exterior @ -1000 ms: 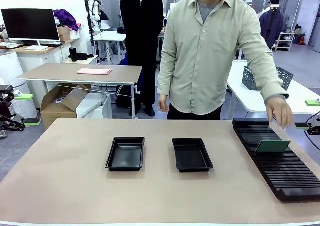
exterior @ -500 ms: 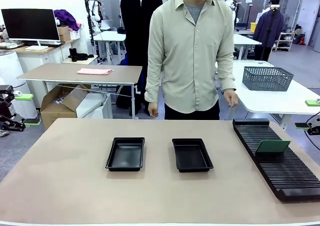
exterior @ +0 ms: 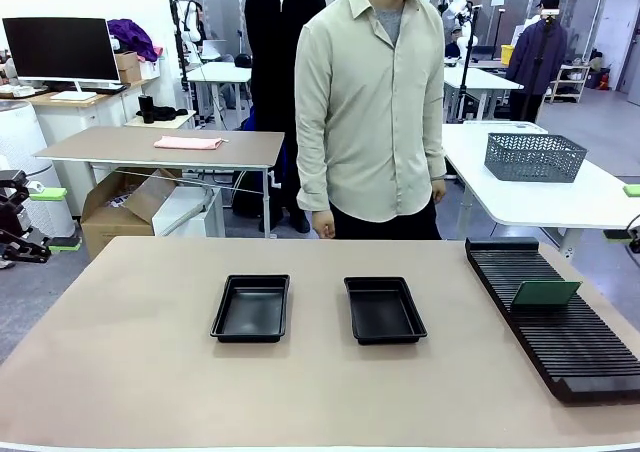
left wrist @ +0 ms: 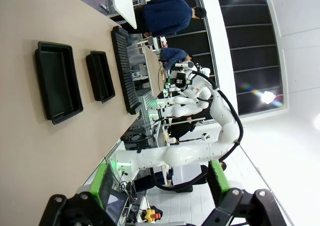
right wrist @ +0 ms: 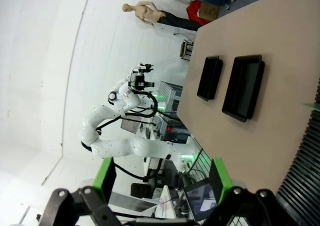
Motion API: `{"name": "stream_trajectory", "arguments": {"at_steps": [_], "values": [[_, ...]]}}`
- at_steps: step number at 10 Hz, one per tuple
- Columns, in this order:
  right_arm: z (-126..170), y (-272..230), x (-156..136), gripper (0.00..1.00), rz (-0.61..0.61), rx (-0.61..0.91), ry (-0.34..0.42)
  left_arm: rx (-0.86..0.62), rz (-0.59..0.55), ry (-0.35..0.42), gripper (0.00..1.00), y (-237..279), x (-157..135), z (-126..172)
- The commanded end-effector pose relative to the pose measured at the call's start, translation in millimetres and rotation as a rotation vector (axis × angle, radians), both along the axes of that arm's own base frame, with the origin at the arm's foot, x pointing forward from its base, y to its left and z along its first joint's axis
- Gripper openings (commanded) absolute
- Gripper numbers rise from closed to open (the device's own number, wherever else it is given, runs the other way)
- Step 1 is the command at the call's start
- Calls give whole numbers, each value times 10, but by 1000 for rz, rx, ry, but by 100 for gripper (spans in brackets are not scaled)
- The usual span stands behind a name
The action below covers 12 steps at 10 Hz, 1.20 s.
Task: Inspect and transfer BCBs to ESD trays.
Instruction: Pick up the Blank PCB from the PCB Rack and place it in the left ESD tray.
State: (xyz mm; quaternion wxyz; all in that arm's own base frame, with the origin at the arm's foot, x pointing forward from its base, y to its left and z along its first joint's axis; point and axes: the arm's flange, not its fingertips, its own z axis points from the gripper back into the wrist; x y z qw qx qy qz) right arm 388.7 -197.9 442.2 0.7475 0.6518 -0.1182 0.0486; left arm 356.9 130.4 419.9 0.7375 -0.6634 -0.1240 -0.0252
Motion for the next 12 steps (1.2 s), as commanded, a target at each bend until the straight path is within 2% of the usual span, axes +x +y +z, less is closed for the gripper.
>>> {"name": "stream_trajectory", "arguments": {"at_steps": [1,4,7,10,12], "values": [[314,-64,11,100,9,-102,-6,-6,5,-4,100,-5,9,14],[879,-108,67,100,2,-290,-69,-6,5,-4,100,-5,9,14],[1458,-120,94,100,31,-480,-196,-6,5,-4,100,-5,9,14],[1911,73,125,100,182,-734,-362,-6,5,-4,100,-5,9,14],[2036,206,189,100,281,-870,-466,-6,5,-4,100,-5,9,14]]}}
